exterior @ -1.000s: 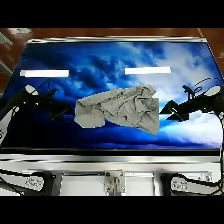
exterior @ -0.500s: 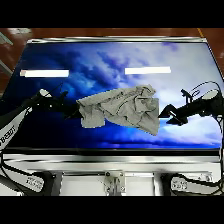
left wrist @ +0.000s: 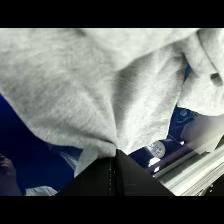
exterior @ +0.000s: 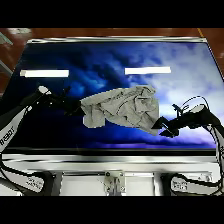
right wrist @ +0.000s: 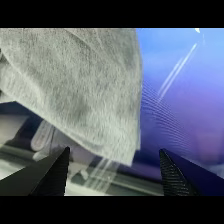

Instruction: Fold the shirts.

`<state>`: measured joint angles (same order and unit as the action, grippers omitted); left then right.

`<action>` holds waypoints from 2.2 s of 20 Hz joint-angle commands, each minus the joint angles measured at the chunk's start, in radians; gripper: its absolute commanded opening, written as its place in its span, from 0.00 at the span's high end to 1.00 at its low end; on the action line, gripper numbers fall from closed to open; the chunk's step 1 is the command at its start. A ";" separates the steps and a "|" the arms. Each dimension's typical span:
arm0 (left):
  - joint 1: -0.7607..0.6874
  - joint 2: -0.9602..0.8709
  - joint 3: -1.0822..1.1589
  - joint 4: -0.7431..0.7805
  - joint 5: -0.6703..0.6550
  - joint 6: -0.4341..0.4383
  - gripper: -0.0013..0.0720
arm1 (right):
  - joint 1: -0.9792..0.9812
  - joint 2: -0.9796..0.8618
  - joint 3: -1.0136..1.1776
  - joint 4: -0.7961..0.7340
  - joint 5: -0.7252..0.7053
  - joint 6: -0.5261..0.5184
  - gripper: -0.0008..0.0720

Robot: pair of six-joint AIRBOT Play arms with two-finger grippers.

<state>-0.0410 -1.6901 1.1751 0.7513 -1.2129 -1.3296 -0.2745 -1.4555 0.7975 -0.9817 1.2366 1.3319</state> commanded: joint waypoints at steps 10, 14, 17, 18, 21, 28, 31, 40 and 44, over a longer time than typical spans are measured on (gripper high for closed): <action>0.061 0.192 0.093 0.019 0.019 0.114 0.94 | 0.153 0.168 0.018 0.063 -0.143 -0.107 0.91; 0.089 0.443 0.320 0.019 0.031 0.132 0.94 | 0.153 0.478 0.254 0.060 -0.109 -0.201 0.91; 0.110 0.621 0.576 0.018 0.132 0.132 0.94 | 0.153 0.684 0.497 0.047 -0.268 -0.183 0.91; 0.110 0.671 0.652 0.018 0.194 0.132 0.94 | 0.153 0.729 0.565 0.034 -0.330 -0.150 0.91; 0.110 0.787 0.792 0.019 0.328 0.132 0.94 | 0.153 0.819 0.710 -0.012 -0.412 -0.110 0.91; 0.110 0.974 0.828 0.245 0.323 0.022 0.94 | 0.153 0.916 0.777 -0.130 -0.224 0.008 0.91; 0.110 1.010 0.828 0.369 0.213 -0.049 0.94 | 0.153 0.948 0.777 -0.200 -0.169 0.040 0.91; 0.110 0.963 0.726 0.514 0.078 -0.048 0.94 | 0.153 0.838 0.777 -0.308 0.098 0.135 0.91; 0.110 0.796 0.638 0.514 0.079 -0.008 0.94 | 0.153 0.591 0.777 -0.308 0.169 0.157 0.91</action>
<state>0.0681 -0.7975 1.8668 1.2419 -1.1259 -1.3708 -0.1211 -0.7238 1.5734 -1.2739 1.3296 1.4681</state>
